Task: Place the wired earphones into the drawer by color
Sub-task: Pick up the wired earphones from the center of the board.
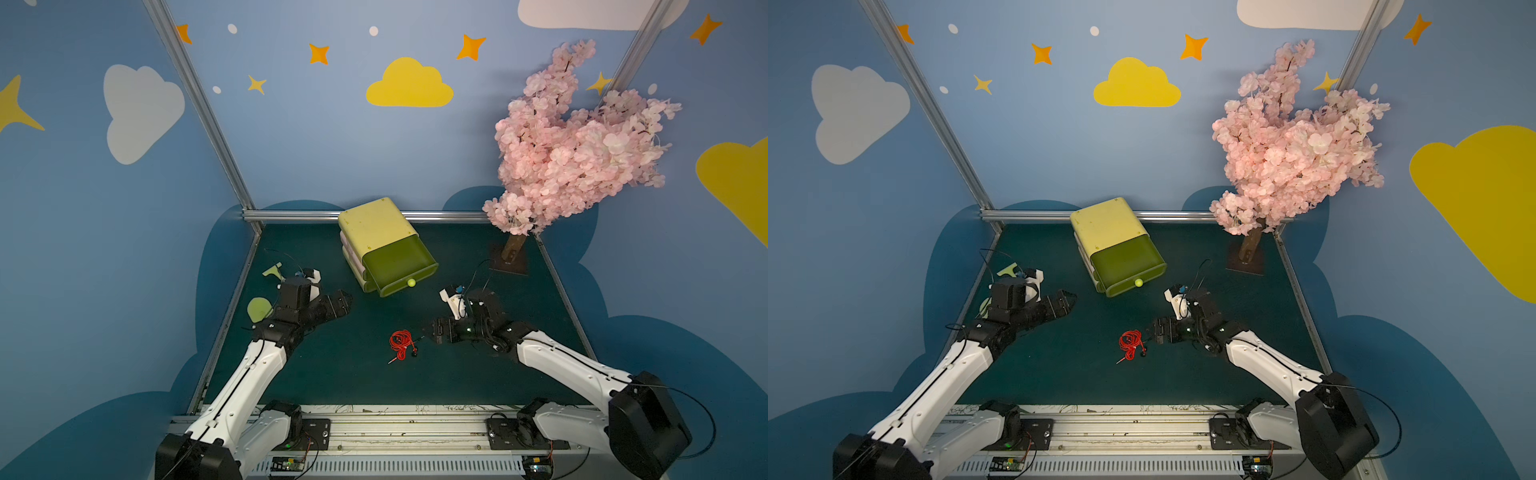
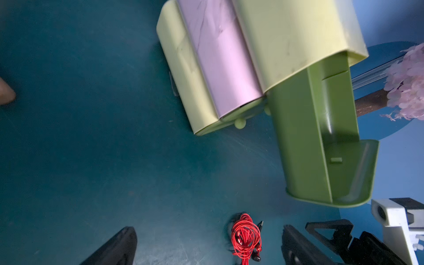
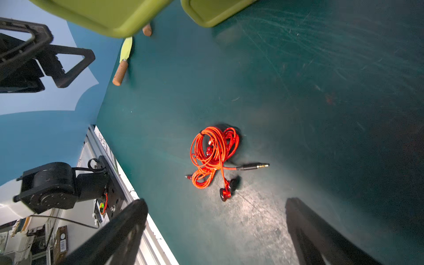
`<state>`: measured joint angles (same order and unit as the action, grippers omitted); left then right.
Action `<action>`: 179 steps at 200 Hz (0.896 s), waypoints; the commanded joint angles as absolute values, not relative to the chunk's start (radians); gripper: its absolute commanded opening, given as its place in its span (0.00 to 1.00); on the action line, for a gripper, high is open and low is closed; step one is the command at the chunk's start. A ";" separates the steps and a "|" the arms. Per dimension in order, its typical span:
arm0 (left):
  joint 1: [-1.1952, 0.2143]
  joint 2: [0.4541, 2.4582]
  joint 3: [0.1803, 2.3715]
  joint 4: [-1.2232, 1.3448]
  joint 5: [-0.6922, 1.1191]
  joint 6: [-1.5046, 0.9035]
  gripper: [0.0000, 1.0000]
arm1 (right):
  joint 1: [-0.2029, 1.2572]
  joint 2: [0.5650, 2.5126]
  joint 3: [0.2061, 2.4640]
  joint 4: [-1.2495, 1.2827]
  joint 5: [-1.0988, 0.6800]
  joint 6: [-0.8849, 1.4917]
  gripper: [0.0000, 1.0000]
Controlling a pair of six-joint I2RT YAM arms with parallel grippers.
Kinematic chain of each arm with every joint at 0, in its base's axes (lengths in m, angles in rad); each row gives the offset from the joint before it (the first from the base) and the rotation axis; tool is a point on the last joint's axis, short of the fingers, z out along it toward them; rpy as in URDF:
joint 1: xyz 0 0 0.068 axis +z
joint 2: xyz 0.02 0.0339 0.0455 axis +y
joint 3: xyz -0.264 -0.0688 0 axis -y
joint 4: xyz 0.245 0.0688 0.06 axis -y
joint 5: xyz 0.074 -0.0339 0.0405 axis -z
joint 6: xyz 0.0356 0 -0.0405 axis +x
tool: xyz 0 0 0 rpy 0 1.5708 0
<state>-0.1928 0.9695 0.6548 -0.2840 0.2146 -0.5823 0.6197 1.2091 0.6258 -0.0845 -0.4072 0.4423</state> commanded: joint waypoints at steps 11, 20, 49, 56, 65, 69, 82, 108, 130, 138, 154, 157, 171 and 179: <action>-0.204 0.893 0.551 -0.188 0.269 -0.633 1.00 | 0.653 1.240 0.598 0.030 -0.389 0.490 0.91; -0.207 0.875 0.527 -0.180 0.275 -0.638 1.00 | 0.658 1.256 0.583 0.069 -0.395 0.519 0.89; -0.213 0.831 0.478 -0.178 0.291 -0.643 1.00 | 0.680 1.317 0.558 0.171 -0.411 0.589 0.87; -0.213 0.824 0.472 -0.184 0.291 -0.644 1.00 | 0.685 1.334 0.559 0.182 -0.413 0.597 0.88; -0.213 0.812 0.464 -0.191 0.291 -0.645 1.00 | 0.694 1.357 0.563 0.196 -0.411 0.606 0.88; -0.213 0.808 0.461 -0.193 0.292 -0.646 1.00 | 0.698 1.368 0.564 0.203 -0.411 0.612 0.87; -0.216 0.793 0.450 -0.196 0.288 -0.648 1.00 | 0.707 1.401 0.575 0.217 -0.415 0.624 0.85; -0.214 0.772 0.439 -0.204 0.278 -0.650 1.00 | 0.726 1.455 0.592 0.237 -0.399 0.642 0.78; -0.213 0.770 0.439 -0.206 0.275 -0.650 1.00 | 0.737 1.491 0.590 0.285 -0.381 0.661 0.70; -0.214 0.771 0.438 -0.205 0.274 -0.650 1.00 | 0.740 1.502 0.591 0.298 -0.372 0.663 0.68; -0.213 0.774 0.436 -0.200 0.274 -0.652 1.00 | 0.744 1.528 0.597 0.323 -0.364 0.665 0.64; -0.214 0.775 0.435 -0.198 0.277 -0.653 1.00 | 0.744 1.534 0.600 0.327 -0.364 0.665 0.63; -0.214 0.776 0.431 -0.194 0.274 -0.658 1.00 | 0.746 1.558 0.611 0.345 -0.364 0.673 0.59; -0.214 0.775 0.431 -0.193 0.273 -0.657 1.00 | 0.746 1.571 0.616 0.350 -0.362 0.679 0.57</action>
<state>-0.2108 0.7776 0.4404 -0.2104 0.2729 -0.6559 0.7399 1.5372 0.5800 0.2836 -0.3779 0.6609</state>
